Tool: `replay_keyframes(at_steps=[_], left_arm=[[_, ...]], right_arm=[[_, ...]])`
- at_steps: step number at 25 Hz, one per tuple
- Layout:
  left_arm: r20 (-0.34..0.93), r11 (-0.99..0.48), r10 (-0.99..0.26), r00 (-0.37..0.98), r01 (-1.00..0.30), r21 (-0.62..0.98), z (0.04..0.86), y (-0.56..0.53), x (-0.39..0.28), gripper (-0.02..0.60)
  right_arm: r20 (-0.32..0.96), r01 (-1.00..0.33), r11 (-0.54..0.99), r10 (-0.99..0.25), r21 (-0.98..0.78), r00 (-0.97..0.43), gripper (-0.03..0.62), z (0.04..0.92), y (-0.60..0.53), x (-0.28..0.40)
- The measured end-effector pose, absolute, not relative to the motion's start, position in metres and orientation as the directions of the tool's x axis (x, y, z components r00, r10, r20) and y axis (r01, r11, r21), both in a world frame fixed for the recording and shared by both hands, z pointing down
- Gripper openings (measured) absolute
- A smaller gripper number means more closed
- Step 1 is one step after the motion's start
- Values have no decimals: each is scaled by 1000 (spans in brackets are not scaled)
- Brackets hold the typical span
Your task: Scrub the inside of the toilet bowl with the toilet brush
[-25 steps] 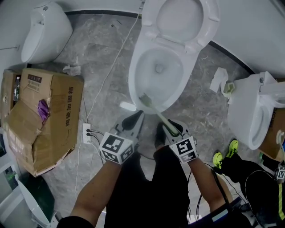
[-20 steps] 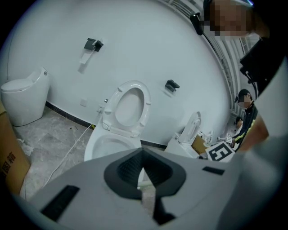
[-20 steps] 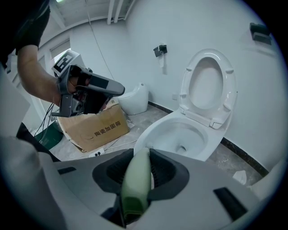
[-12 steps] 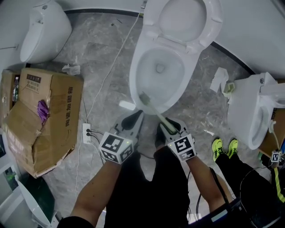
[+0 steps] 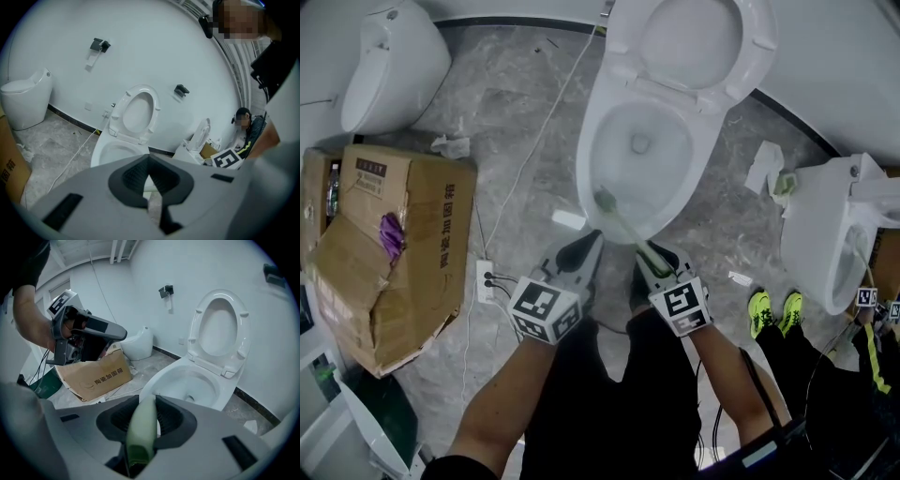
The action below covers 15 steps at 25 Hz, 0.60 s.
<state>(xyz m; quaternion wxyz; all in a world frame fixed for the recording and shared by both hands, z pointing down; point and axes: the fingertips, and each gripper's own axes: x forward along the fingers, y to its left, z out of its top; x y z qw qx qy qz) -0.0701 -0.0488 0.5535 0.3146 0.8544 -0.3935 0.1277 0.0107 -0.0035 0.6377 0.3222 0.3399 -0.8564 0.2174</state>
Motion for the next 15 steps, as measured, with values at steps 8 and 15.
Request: replay_keyframes(at_steps=[8, 15], left_arm=[[468, -487, -595, 654, -756, 437, 555, -61, -78, 9], [465, -492, -587, 662, -748, 445, 556, -69, -82, 9]], right_arm=[[705, -726, 677, -454, -124, -544, 117, 640, -27, -3], [700, -738, 663, -470, -122, -537, 117, 640, -43, -11]])
